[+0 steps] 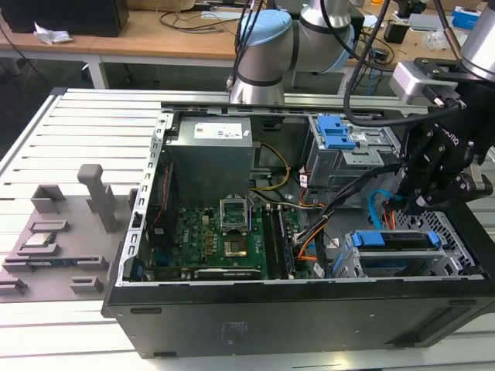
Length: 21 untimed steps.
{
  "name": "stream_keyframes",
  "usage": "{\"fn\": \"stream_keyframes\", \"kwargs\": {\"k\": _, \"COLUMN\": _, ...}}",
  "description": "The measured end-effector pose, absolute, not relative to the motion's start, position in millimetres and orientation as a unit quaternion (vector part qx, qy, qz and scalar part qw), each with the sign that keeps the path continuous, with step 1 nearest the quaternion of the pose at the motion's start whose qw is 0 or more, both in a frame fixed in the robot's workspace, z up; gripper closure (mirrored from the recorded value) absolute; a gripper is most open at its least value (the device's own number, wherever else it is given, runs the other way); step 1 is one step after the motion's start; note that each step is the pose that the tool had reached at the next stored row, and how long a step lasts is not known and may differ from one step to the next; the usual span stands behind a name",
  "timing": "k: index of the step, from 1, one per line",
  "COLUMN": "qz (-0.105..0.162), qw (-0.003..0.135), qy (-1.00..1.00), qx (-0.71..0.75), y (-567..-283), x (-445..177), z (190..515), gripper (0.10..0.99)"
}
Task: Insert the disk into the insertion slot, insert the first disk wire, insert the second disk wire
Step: 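Insert the first disk wire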
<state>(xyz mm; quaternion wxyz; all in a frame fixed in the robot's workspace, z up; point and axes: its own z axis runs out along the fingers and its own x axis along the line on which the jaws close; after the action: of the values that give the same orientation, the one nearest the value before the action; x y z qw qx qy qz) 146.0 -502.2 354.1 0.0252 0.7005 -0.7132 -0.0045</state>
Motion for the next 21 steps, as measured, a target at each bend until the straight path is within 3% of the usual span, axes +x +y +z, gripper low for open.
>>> {"fn": "stream_keyframes", "kwargs": {"k": 4, "qz": -0.004, "qw": 0.025, "qy": -0.713, "qx": 0.700, "y": -502.2, "x": 146.0, "z": 354.0, "gripper": 0.725}}
{"fn": "stream_keyframes", "kwargs": {"k": 7, "qz": -0.004, "qw": 0.025, "qy": -0.713, "qx": 0.700, "y": -502.2, "x": 146.0, "z": 354.0, "gripper": 0.918}}
{"fn": "stream_keyframes", "kwargs": {"k": 12, "qz": -0.005, "qw": 0.025, "qy": -0.713, "qx": 0.700, "y": -503.1, "x": 146.0, "z": 353.8, "gripper": 0.918}}
{"fn": "stream_keyframes", "kwargs": {"k": 21, "qz": -0.004, "qw": 0.026, "qy": -0.713, "qx": 0.700, "y": -532.7, "x": 149.8, "z": 343.1, "gripper": 0.918}}
